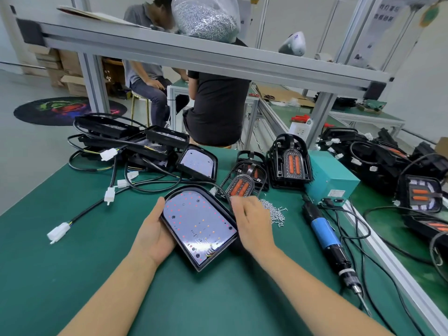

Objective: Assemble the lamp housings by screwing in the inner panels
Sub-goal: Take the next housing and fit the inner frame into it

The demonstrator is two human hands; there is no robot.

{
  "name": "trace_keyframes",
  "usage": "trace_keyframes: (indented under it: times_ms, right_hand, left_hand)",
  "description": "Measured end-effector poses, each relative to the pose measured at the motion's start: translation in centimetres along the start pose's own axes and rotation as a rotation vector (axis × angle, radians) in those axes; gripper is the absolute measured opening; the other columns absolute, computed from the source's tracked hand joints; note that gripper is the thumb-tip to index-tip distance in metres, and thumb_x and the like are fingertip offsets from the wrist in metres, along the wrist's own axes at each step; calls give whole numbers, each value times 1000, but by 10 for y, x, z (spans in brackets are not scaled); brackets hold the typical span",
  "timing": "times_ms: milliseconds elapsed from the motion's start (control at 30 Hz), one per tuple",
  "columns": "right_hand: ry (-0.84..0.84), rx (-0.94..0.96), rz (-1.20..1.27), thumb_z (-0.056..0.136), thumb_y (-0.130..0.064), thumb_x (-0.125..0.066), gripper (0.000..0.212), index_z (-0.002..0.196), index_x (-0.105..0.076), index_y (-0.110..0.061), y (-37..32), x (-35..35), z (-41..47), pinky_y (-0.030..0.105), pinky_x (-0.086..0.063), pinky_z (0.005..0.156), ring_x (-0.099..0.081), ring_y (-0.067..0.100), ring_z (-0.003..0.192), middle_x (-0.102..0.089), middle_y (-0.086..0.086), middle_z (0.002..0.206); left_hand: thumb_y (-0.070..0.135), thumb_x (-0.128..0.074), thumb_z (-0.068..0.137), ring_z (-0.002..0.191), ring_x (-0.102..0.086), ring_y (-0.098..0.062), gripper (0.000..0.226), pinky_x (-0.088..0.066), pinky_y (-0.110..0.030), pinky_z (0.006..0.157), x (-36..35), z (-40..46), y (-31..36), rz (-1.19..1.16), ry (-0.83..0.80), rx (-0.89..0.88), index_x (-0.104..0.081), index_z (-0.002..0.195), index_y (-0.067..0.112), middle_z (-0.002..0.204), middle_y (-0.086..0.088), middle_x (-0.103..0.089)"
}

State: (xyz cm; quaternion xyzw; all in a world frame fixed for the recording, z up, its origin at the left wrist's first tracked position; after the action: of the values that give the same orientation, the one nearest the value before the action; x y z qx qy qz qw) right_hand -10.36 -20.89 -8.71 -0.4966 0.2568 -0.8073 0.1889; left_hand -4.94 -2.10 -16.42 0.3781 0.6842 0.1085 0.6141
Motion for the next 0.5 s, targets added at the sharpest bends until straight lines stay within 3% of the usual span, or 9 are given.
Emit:
trace_keyframes:
  times_ms: [33, 100, 200, 367, 500]
  right_hand:
    - [20, -24, 3, 103, -26, -39, 30, 80, -57, -18, 2, 4, 10, 41, -40, 82, -49, 25, 89, -59, 8, 85]
    - [28, -103, -49, 102, -22, -42, 24, 109, -65, -15, 12, 7, 31, 41, -41, 88, -52, 29, 100, -60, 11, 105]
    - [-5, -243, -222, 101, -17, -43, 33, 133, -51, -12, 32, 6, 54, 40, -42, 91, -50, 32, 113, -54, 15, 123]
    - [9, -462, -289, 96, -8, -51, 42, 134, -36, -5, 59, 9, 65, 41, -44, 87, -50, 35, 118, -46, 20, 134]
    - [-27, -596, -241, 95, -13, -55, 41, 130, -36, -2, 73, 5, 66, 40, -46, 85, -56, 37, 117, -53, 20, 131]
  left_hand:
    - [44, -37, 99, 89, -72, -18, 56, -46, -39, 82, 0, 0, 0, 3, -2, -1, -80, 81, 14, 102, -6, -74]
    - [44, -36, 99, 89, -72, -19, 56, -46, -39, 81, 0, 0, 1, -5, -5, -6, -80, 81, 13, 102, -6, -74]
    - [44, -37, 99, 89, -72, -19, 56, -46, -39, 82, 1, -1, 1, -8, -4, -14, -80, 81, 13, 103, -6, -74]
    - [44, -36, 99, 89, -72, -19, 56, -46, -39, 83, -1, -4, 0, -6, -15, -10, -80, 82, 13, 103, -6, -74]
    - [44, -36, 99, 90, -72, -20, 56, -46, -39, 81, -1, -5, -1, 0, -17, 1, -80, 85, 13, 105, -7, -73]
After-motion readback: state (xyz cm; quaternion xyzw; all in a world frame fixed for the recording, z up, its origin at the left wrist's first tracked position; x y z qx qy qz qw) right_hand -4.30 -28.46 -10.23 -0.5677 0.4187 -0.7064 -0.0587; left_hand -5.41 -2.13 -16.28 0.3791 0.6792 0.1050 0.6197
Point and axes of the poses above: each hand's wrist, its own z-axis towards the middle knuckle, its own x-axis out of the back of the hand, y = z × x, the point moved 9 cm from there along z, towards the middle knuckle
